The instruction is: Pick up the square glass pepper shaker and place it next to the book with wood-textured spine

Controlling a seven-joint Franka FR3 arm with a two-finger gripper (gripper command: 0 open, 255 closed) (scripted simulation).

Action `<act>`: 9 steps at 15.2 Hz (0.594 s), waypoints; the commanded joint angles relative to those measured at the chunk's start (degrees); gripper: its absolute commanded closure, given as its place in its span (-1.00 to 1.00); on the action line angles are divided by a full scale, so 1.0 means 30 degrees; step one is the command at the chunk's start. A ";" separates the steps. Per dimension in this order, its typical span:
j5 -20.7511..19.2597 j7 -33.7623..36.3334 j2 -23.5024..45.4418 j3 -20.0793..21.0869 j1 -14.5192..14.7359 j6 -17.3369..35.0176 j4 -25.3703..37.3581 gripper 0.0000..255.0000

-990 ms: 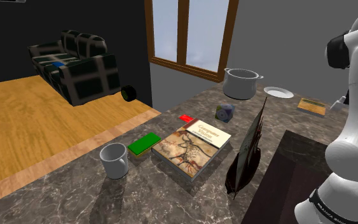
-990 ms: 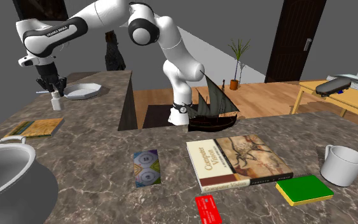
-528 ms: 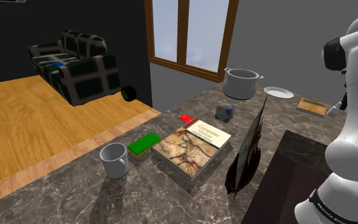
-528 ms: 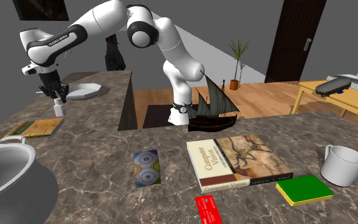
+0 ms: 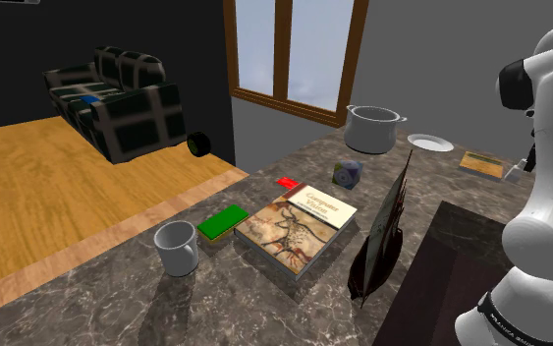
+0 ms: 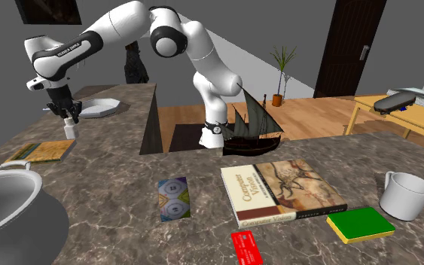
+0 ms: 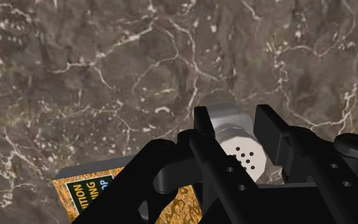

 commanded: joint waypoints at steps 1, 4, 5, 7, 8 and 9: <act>0.0001 0.0000 0.0000 0.0000 0.0000 0.0001 0.0000 -1.00; 0.0001 0.0000 0.0000 0.0000 -0.0001 0.0001 0.0000 -1.00; 0.0001 0.0000 0.0000 0.0000 0.0000 0.0001 0.0000 -1.00; -0.0215 0.0134 -0.0243 -0.0169 0.0087 -0.0489 0.0305 -1.00; -0.0418 0.0264 -0.0467 -0.0325 0.0157 -0.0992 0.0642 -1.00; -0.0609 0.0389 -0.0674 -0.0465 0.0207 -0.1507 0.1012 -1.00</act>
